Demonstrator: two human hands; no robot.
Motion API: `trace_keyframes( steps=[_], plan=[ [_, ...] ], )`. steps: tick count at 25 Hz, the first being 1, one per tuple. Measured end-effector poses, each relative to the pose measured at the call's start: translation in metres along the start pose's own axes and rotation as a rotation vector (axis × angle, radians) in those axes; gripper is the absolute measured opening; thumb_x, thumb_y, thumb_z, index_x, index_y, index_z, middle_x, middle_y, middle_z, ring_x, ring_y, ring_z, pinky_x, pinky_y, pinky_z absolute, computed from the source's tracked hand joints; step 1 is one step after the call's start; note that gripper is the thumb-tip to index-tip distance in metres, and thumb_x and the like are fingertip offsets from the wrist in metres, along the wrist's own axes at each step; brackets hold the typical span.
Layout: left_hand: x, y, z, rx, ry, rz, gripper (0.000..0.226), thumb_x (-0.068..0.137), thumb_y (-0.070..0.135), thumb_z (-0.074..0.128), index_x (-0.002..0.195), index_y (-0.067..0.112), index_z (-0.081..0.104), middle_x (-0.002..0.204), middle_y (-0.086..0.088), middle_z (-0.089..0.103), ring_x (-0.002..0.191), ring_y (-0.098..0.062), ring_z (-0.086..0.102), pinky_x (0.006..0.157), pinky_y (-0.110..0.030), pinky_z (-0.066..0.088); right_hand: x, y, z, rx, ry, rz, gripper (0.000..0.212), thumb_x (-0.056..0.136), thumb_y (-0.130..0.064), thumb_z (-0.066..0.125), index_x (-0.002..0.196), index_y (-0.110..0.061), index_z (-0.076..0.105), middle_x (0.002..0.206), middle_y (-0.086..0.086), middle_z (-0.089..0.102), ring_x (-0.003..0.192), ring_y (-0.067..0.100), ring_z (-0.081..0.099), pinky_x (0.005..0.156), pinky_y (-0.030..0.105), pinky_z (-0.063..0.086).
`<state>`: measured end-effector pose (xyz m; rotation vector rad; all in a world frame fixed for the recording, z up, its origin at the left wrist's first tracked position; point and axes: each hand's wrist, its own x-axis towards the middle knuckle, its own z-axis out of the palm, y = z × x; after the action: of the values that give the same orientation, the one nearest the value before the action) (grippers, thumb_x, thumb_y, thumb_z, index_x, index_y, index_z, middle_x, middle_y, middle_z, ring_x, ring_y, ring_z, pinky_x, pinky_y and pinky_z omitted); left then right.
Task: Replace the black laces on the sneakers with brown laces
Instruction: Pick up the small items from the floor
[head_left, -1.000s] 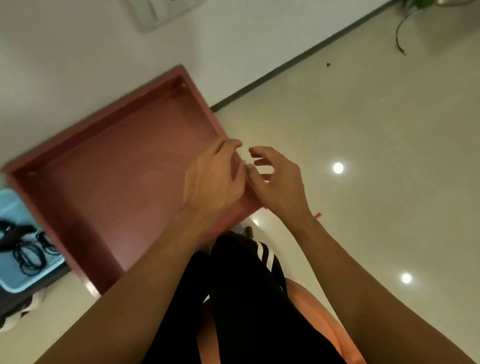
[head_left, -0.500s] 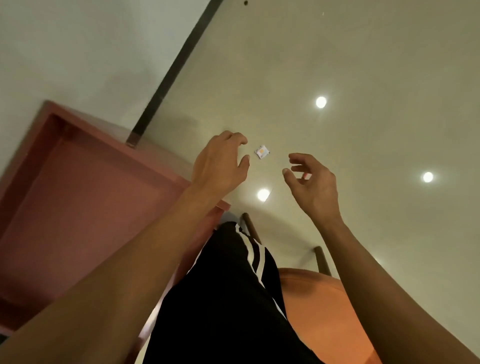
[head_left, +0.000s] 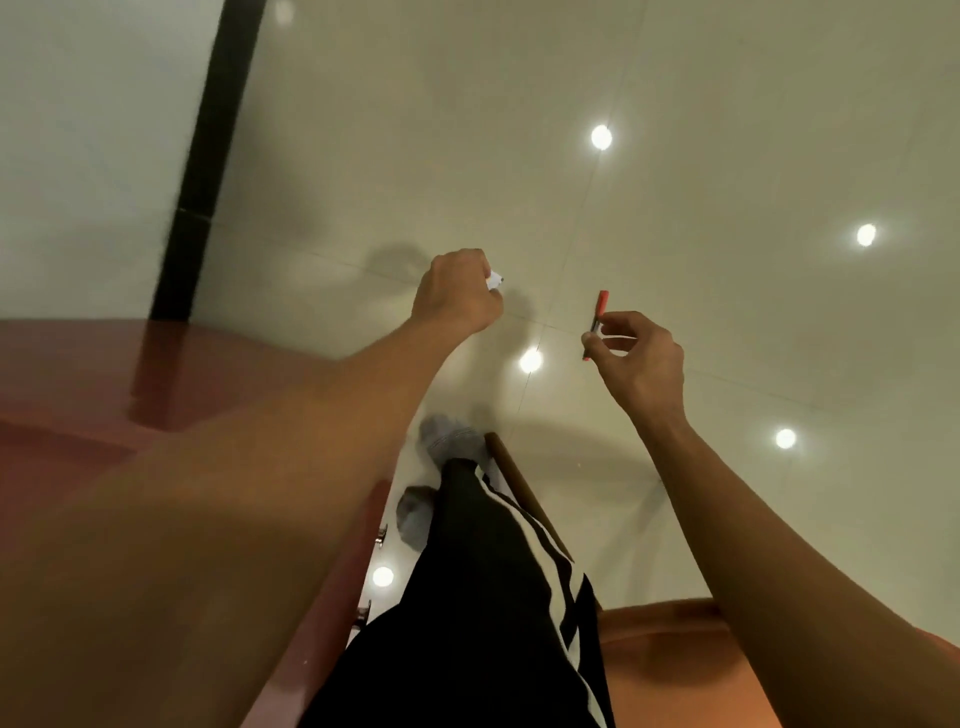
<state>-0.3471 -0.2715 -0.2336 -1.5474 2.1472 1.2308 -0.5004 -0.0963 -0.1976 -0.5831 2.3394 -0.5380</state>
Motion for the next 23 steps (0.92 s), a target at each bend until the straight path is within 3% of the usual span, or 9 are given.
trace_keyframes(
  steps=[3, 5, 9, 12, 18, 23],
  plan=[
    [0.042, -0.014, 0.036, 0.075, -0.057, -0.014, 0.025, 0.093, 0.011, 0.067, 0.117, 0.018, 0.071, 0.13, 0.0, 0.068, 0.117, -0.028, 0.063, 0.078, -0.027, 0.041, 0.035, 0.04, 0.028, 0.032, 0.01, 0.137, 0.034, 0.091, -0.031, 0.078, 0.121, -0.015, 0.073, 0.109, -0.002, 0.077, 0.095, 0.016, 0.075, 0.089, 0.034, 0.061],
    [0.068, -0.026, 0.057, 0.131, -0.066, 0.0, 0.029, 0.091, 0.01, 0.068, 0.119, 0.016, 0.069, 0.13, -0.004, 0.066, 0.118, -0.031, 0.062, 0.08, -0.03, 0.044, 0.059, 0.064, 0.045, 0.034, 0.014, 0.207, 0.035, 0.089, -0.031, 0.079, 0.12, -0.014, 0.074, 0.107, 0.0, 0.077, 0.094, 0.021, 0.076, 0.093, 0.041, 0.061],
    [0.113, -0.047, 0.09, 0.234, -0.08, 0.066, 0.05, 0.089, 0.012, 0.071, 0.137, 0.02, 0.06, 0.132, -0.012, 0.056, 0.124, -0.035, 0.056, 0.089, -0.04, 0.05, 0.1, 0.096, 0.077, -0.053, 0.0, 0.235, 0.034, 0.09, -0.025, 0.079, 0.12, -0.009, 0.074, 0.106, 0.006, 0.077, 0.093, 0.02, 0.074, 0.089, 0.036, 0.061],
    [0.133, -0.058, 0.11, 0.3, -0.1, 0.126, 0.053, 0.095, 0.016, 0.068, 0.146, 0.026, 0.055, 0.14, -0.013, 0.047, 0.129, -0.036, 0.05, 0.099, -0.045, 0.052, 0.121, 0.116, 0.104, -0.104, 0.034, 0.294, 0.033, 0.086, -0.021, 0.077, 0.117, -0.01, 0.075, 0.107, 0.008, 0.076, 0.086, 0.019, 0.073, 0.082, 0.029, 0.059],
    [0.136, -0.082, 0.13, 0.421, -0.068, 0.233, 0.042, 0.092, 0.003, 0.062, 0.132, 0.017, 0.064, 0.135, -0.014, 0.046, 0.115, -0.04, 0.052, 0.076, -0.042, 0.046, 0.137, 0.14, 0.113, -0.221, 0.128, 0.352, 0.034, 0.089, -0.019, 0.078, 0.12, -0.008, 0.072, 0.106, 0.009, 0.069, 0.095, 0.027, 0.07, 0.084, 0.032, 0.056],
    [0.136, -0.08, 0.124, 0.511, -0.061, 0.338, 0.03, 0.093, -0.002, 0.055, 0.122, 0.004, 0.065, 0.129, -0.02, 0.051, 0.104, -0.043, 0.058, 0.08, -0.05, 0.053, 0.146, 0.148, 0.117, -0.223, 0.111, 0.35, 0.03, 0.085, -0.021, 0.079, 0.113, -0.011, 0.074, 0.106, 0.01, 0.074, 0.087, 0.025, 0.068, 0.083, 0.035, 0.06]
  ],
)
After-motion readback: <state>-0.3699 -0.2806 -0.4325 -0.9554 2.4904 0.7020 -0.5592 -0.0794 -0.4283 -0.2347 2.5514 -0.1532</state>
